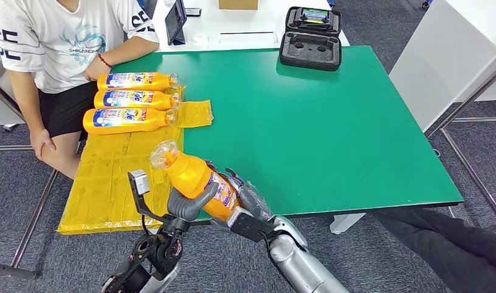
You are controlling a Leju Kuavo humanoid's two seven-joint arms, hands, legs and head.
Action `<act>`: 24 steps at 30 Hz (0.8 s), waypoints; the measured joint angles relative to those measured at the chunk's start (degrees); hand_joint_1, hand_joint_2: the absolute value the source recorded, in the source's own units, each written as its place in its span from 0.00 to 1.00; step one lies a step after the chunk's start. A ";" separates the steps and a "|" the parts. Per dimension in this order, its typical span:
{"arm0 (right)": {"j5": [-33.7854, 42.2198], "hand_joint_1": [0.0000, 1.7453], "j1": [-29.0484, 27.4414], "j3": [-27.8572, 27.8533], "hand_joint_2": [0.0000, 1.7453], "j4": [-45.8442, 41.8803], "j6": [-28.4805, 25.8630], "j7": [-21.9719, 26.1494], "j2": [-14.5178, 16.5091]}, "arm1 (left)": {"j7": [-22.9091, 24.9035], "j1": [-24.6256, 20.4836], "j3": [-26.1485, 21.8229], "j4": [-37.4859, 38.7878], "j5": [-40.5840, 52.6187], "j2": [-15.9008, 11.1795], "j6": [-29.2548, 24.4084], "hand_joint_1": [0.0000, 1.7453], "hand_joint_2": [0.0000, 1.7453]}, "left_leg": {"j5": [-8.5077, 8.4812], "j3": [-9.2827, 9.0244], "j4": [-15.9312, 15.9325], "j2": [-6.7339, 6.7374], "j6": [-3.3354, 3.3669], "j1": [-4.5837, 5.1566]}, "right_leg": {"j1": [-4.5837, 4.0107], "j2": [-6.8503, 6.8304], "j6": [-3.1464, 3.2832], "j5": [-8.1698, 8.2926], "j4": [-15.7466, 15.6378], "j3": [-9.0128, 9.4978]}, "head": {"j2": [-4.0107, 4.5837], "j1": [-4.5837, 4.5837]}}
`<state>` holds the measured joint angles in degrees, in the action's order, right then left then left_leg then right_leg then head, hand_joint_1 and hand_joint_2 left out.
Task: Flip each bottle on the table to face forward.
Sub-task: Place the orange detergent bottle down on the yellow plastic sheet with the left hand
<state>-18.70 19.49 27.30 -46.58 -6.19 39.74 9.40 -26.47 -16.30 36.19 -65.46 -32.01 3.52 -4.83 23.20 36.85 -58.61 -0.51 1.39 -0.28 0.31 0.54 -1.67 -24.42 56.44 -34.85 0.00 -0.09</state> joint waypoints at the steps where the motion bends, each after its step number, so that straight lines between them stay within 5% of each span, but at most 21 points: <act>1: 0.01 0.00 0.00 0.00 0.00 -0.01 0.00 0.00 0.00 | 0.00 0.01 -0.01 -0.04 0.02 0.00 0.00 1.00 1.00 | 0.00 0.00 0.00 0.00 0.00 0.00 | 0.00 0.00 0.00 0.00 0.00 0.00 | 0.00 0.00; 12: 1.90 0.00 -0.76 -0.23 0.00 -2.14 -1.25 -0.52 -0.07 | -0.80 -0.06 -0.70 -0.24 0.68 0.01 -2.34 1.00 1.00 | 0.00 0.00 0.00 0.00 0.00 0.00 | 0.00 0.00 0.00 0.00 0.00 -0.01 | 0.00 0.01; 18: 2.42 0.00 -3.26 -0.61 0.00 -7.71 -1.53 -1.51 -0.24 | -4.79 -2.25 -5.01 0.28 2.02 0.06 -11.04 1.00 1.00 | -0.01 0.00 0.00 0.02 -0.01 -0.01 | -0.02 0.00 0.00 0.00 0.01 -0.02 | 0.00 0.01; 24: 2.47 0.00 -5.26 -0.61 0.00 -14.15 -2.58 -1.42 -0.38 | -13.14 -6.05 -14.28 2.68 6.68 -0.48 -22.88 1.00 1.00 | -0.04 -0.01 0.00 0.03 -0.03 -0.04 | -0.08 0.01 0.01 0.01 0.02 -0.02 | 0.00 0.01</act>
<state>-16.22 14.23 26.69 -60.73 -8.77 38.32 9.02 -39.61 -22.35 21.91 -62.78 -25.33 3.04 -27.71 23.16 36.84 -58.61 -0.48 1.36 -0.32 0.24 0.55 -1.66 -24.41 56.46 -34.87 0.00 -0.08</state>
